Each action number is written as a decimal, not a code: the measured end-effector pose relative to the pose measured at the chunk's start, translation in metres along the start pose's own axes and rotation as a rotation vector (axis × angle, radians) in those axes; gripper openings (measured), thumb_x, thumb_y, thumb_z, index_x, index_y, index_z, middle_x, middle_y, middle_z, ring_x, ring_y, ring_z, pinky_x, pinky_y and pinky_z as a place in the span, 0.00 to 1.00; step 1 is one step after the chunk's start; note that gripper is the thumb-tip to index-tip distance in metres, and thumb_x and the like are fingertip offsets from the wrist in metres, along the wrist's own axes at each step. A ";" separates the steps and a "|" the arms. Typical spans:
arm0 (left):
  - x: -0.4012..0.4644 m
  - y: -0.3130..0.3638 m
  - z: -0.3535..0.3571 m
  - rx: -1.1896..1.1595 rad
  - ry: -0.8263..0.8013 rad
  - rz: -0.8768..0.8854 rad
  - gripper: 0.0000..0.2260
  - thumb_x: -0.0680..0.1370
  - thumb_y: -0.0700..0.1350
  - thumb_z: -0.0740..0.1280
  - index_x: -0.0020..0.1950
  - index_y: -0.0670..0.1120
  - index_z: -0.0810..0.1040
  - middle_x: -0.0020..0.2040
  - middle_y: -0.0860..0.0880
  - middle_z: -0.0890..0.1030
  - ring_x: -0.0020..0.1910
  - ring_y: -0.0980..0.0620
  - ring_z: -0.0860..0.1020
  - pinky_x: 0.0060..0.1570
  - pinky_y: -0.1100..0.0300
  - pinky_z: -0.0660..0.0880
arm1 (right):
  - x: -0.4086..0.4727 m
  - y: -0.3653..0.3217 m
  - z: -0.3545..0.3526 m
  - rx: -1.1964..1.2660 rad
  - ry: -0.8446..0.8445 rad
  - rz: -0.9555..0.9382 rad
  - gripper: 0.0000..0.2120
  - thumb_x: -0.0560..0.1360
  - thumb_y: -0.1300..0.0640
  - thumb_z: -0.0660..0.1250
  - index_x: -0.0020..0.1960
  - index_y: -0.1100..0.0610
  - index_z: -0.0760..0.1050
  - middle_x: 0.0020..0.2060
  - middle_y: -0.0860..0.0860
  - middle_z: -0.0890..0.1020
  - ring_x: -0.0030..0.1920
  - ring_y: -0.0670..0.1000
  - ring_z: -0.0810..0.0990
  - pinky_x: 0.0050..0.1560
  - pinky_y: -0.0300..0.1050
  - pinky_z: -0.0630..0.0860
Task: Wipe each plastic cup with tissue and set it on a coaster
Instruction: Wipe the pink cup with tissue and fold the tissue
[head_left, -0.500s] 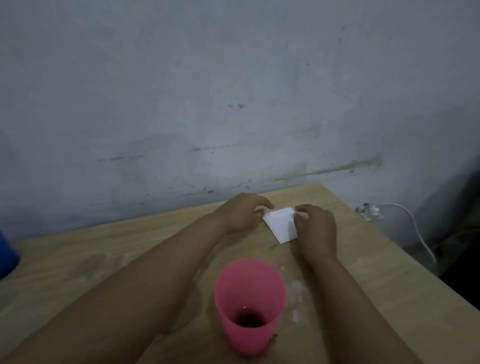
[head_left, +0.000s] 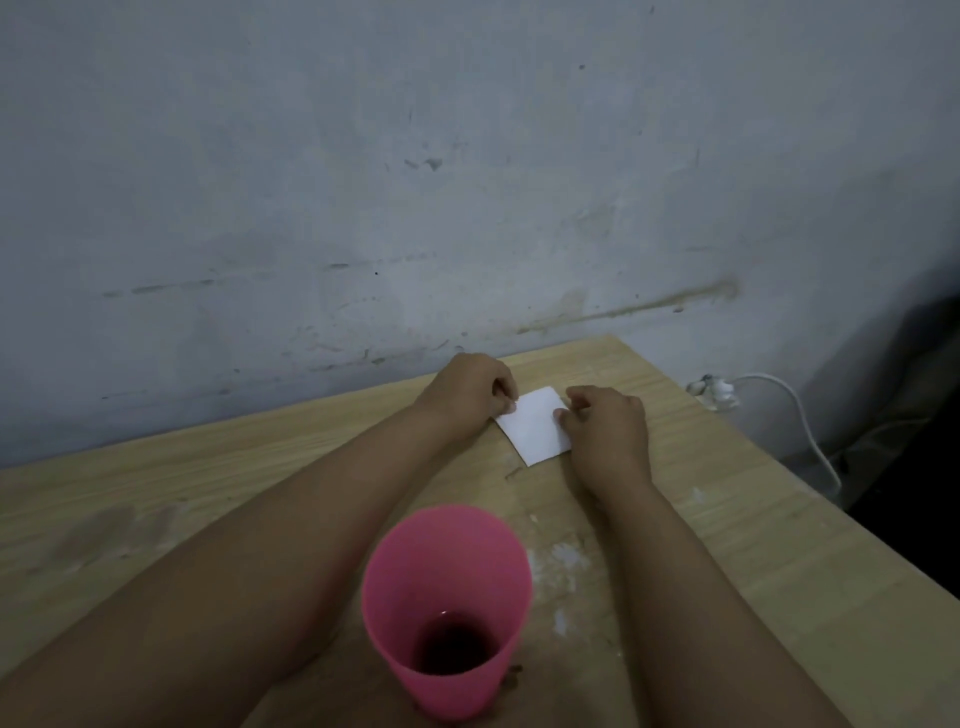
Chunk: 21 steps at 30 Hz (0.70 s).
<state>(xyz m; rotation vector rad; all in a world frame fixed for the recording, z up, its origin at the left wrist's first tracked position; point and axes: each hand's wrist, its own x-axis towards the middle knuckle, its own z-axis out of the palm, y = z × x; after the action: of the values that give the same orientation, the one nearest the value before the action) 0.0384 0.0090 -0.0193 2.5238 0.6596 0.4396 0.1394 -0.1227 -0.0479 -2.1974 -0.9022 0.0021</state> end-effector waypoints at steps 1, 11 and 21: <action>0.000 0.001 0.000 -0.005 0.007 -0.008 0.06 0.73 0.38 0.72 0.48 0.40 0.83 0.47 0.44 0.83 0.43 0.52 0.78 0.45 0.61 0.73 | 0.000 0.000 0.000 -0.021 -0.011 -0.001 0.17 0.77 0.54 0.64 0.64 0.57 0.74 0.58 0.53 0.79 0.61 0.55 0.67 0.59 0.47 0.66; -0.001 0.002 0.003 -0.070 0.063 -0.061 0.04 0.71 0.37 0.73 0.45 0.41 0.84 0.41 0.48 0.82 0.39 0.55 0.76 0.41 0.63 0.69 | 0.000 0.000 -0.002 -0.063 -0.039 -0.012 0.15 0.76 0.55 0.64 0.62 0.52 0.75 0.59 0.51 0.78 0.61 0.55 0.67 0.59 0.48 0.66; -0.007 0.003 -0.006 -0.293 0.023 0.073 0.03 0.73 0.39 0.71 0.43 0.47 0.79 0.41 0.56 0.80 0.41 0.63 0.77 0.43 0.74 0.69 | -0.001 -0.004 -0.005 0.287 0.043 0.045 0.22 0.73 0.57 0.67 0.65 0.47 0.68 0.56 0.51 0.77 0.59 0.53 0.72 0.60 0.55 0.72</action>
<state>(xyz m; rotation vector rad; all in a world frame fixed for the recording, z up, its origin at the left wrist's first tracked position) 0.0315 0.0054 -0.0143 2.2731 0.4734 0.5495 0.1373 -0.1248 -0.0424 -1.9426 -0.7772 0.0999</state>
